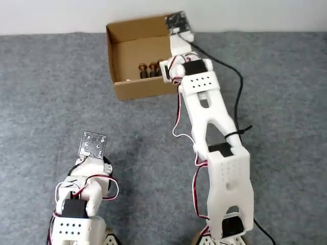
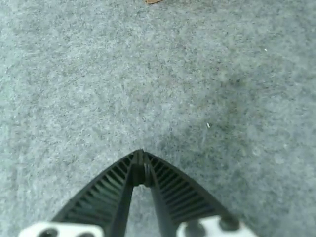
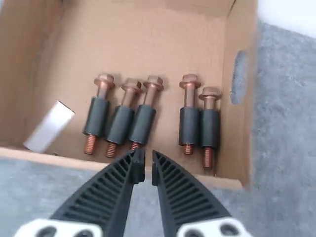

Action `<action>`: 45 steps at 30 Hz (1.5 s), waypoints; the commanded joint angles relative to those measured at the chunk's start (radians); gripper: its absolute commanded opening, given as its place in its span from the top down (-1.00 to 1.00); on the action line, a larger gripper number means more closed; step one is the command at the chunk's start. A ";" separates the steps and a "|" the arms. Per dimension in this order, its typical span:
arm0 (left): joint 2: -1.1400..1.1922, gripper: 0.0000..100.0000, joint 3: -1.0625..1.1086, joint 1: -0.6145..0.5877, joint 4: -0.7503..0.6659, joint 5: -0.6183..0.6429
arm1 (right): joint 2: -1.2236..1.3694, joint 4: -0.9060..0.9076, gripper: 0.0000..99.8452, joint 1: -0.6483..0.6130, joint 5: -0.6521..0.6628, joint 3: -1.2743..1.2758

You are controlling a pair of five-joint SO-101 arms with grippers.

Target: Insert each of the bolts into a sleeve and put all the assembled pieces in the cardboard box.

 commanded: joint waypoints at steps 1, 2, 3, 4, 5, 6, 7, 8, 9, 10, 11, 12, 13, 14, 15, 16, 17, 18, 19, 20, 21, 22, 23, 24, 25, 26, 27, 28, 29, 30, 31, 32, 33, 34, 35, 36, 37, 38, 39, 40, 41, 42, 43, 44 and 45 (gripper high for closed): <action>-0.009 0.99 -0.002 -0.006 -0.026 -0.008 | -0.142 0.094 0.98 0.002 -0.072 -0.037; -0.009 0.99 -0.002 -0.006 -0.026 -0.008 | -0.162 0.128 0.98 0.002 -0.094 -0.037; -0.009 0.99 -0.002 -0.006 -0.026 -0.008 | -0.183 0.159 0.98 0.001 -0.120 -0.037; -0.009 0.99 -0.002 -0.006 -0.026 -0.008 | -0.206 0.189 0.98 0.001 -0.146 -0.037; -0.009 0.99 -0.002 -0.006 -0.026 -0.008 | -0.229 0.217 0.98 0.002 -0.164 -0.037; -0.009 0.99 -0.002 -0.006 -0.026 -0.008 | -0.254 0.248 0.98 0.002 -0.180 -0.037; -0.009 0.99 -0.002 -0.006 -0.026 -0.008 | -0.275 0.282 0.98 0.002 -0.193 -0.035; -0.009 0.99 -0.002 -0.006 -0.026 -0.008 | -0.298 0.320 0.98 0.002 -0.209 -0.032; -0.009 0.99 -0.002 -0.006 -0.026 -0.008 | -0.320 0.363 0.98 0.001 -0.232 -0.032; -0.009 0.99 -0.002 -0.006 -0.026 -0.008 | -0.341 0.407 0.98 -0.001 -0.255 -0.032; -0.009 0.99 -0.002 -0.006 -0.026 -0.008 | -0.360 0.447 0.98 -0.001 -0.276 -0.032; -0.009 0.99 -0.002 -0.006 -0.026 -0.008 | -0.377 0.489 0.98 0.001 -0.301 -0.032; -0.009 0.99 -0.002 -0.006 -0.026 -0.008 | -0.397 0.530 0.98 0.002 -0.324 -0.032; -0.009 0.99 -0.002 -0.006 -0.026 -0.008 | -0.417 0.572 0.98 0.004 -0.338 -0.032; -0.009 0.99 -0.002 -0.006 -0.026 -0.008 | -0.435 0.611 0.98 0.004 -0.342 -0.032; -0.009 0.99 -0.002 -0.006 -0.026 -0.008 | -0.456 0.647 0.98 0.004 -0.344 -0.032; -0.009 0.99 -0.002 -0.006 -0.026 -0.008 | -0.481 0.670 0.98 0.004 -0.345 -0.032; -0.009 0.99 -0.002 -0.006 -0.026 -0.008 | -0.506 0.690 0.98 0.001 -0.345 -0.032; -0.009 0.99 -0.002 -0.006 -0.026 -0.008 | -0.535 0.704 0.98 -0.001 -0.345 -0.032; -0.009 0.99 -0.002 -0.006 -0.026 -0.008 | -0.564 0.713 0.98 -0.001 -0.345 -0.032; -0.009 0.99 -0.002 -0.006 -0.026 -0.008 | -0.593 0.727 0.98 -0.001 -0.345 -0.032; -0.009 0.99 -0.002 -0.006 -0.026 -0.008 | -0.624 0.740 0.98 -0.001 -0.345 -0.031; -0.009 0.99 -0.002 -0.006 -0.026 -0.008 | -0.654 0.757 0.98 -0.001 -0.345 -0.031; -0.009 0.99 -0.002 -0.006 -0.026 -0.008 | -0.682 0.763 0.98 0.002 -0.345 -0.028; -0.009 0.99 -0.002 -0.006 -0.026 -0.008 | -0.714 0.765 0.98 0.004 -0.345 -0.014; -0.009 0.99 -0.002 -0.006 -0.026 -0.008 | -0.750 0.765 0.98 0.010 -0.345 0.008; -0.009 0.99 -0.002 -0.006 -0.026 -0.008 | -0.788 0.765 0.98 0.022 -0.345 0.038; -0.009 0.99 -0.002 -0.006 -0.026 -0.008 | -0.828 0.765 0.98 0.030 -0.345 0.078; -0.009 0.99 -0.002 -0.006 -0.026 -0.008 | -0.869 0.765 0.98 0.038 -0.345 0.123; -0.009 0.99 -0.002 -0.006 -0.026 -0.008 | -0.917 0.765 0.98 0.050 -0.348 0.170; -0.009 0.99 -0.002 -0.006 -0.026 -0.008 | -0.967 0.763 0.98 0.076 -0.354 0.221; -0.009 0.99 -0.002 -0.006 -0.026 -0.008 | -1.018 0.762 0.98 0.104 -0.358 0.267; -0.009 0.99 -0.002 -0.006 -0.026 -0.008 | -1.069 0.754 0.98 0.133 -0.358 0.315; -0.009 0.99 -0.002 -0.006 -0.026 -0.008 | -1.121 0.742 0.98 0.168 -0.356 0.368; -0.009 0.99 -0.002 -0.006 -0.026 -0.008 | -1.170 0.731 0.98 0.208 -0.353 0.420; -0.009 0.99 -0.002 -0.006 -0.026 -0.008 | -1.221 0.720 0.98 0.243 -0.353 0.471; -0.009 0.99 -0.002 -0.006 -0.026 -0.008 | -1.268 0.707 0.98 0.275 -0.351 0.526; -0.009 0.99 -0.002 -0.006 -0.026 -0.008 | -1.313 0.694 0.98 0.308 -0.342 0.585; -0.009 0.99 -0.002 -0.006 -0.026 -0.008 | -1.356 0.682 0.98 0.340 -0.322 0.647; -0.009 0.99 -0.002 -0.006 -0.026 -0.008 | -1.399 0.671 0.98 0.371 -0.308 0.712; -0.009 0.99 -0.002 -0.006 -0.026 -0.008 | -1.446 0.656 0.98 0.394 -0.302 0.779; -0.009 0.99 -0.002 -0.006 -0.026 -0.008 | -1.495 0.642 0.98 0.415 -0.298 0.848; -0.009 0.99 -0.002 -0.006 -0.026 -0.008 | -1.544 0.628 0.98 0.433 -0.296 0.918; -0.009 0.99 -0.002 -0.006 -0.026 -0.008 | -1.596 0.610 0.98 0.449 -0.295 0.991; -0.009 0.99 -0.002 -0.006 -0.026 -0.008 | -1.647 0.595 0.98 0.458 -0.290 1.065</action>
